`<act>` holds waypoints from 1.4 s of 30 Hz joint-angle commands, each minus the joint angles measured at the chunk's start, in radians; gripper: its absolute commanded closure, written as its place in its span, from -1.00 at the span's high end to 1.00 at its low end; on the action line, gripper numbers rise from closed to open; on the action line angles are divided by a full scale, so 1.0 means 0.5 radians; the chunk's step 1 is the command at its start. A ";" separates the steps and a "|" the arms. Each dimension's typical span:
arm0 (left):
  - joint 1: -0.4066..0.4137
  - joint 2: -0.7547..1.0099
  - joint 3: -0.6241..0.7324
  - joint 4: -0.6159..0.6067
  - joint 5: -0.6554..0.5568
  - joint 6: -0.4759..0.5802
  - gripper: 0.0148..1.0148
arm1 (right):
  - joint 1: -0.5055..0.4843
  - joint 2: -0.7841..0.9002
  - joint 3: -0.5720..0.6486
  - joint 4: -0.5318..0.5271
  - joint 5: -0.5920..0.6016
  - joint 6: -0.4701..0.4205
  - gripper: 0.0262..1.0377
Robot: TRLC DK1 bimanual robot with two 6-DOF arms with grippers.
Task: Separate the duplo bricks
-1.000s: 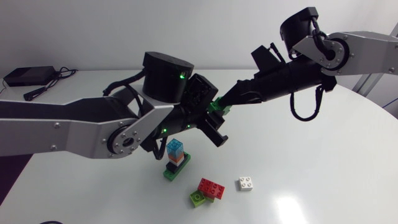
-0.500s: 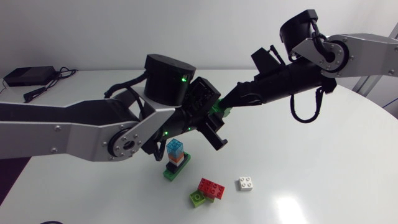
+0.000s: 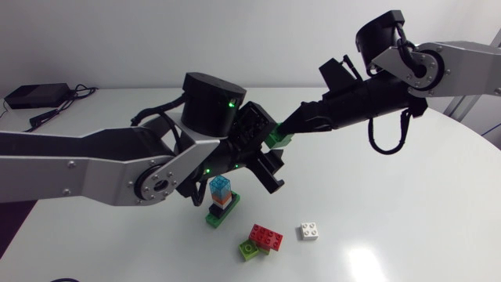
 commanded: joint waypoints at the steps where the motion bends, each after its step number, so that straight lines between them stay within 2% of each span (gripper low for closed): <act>1: -0.008 -0.037 -0.032 -0.007 0.015 0.011 0.36 | -0.010 -0.043 -0.057 0.025 -0.009 0.042 -0.59; 5: -0.008 -0.037 -0.017 -0.004 0.015 0.011 0.35 | -0.010 -0.043 -0.057 0.025 -0.009 0.042 -0.59; 8: 0.001 -0.037 -0.017 0.005 0.015 0.008 0.15 | -0.007 -0.043 -0.057 0.025 -0.009 0.045 -0.59; 11: 0.007 -0.040 -0.011 0.005 0.015 0.008 0.13 | 0.000 -0.040 -0.057 0.025 -0.009 0.042 -0.59; 14: 0.019 -0.040 -0.005 0.005 0.015 0.008 -0.09 | 0.003 -0.037 -0.063 0.028 -0.009 0.042 -0.59; 30: 0.053 -0.034 0.020 0.008 0.024 0.020 -0.10 | 0.027 -0.043 -0.094 0.037 -0.021 0.035 -0.59; 42: -0.011 -0.028 -0.035 0.042 0.024 0.134 -0.25 | 0.027 -0.050 -0.079 0.019 -0.074 0.035 -0.59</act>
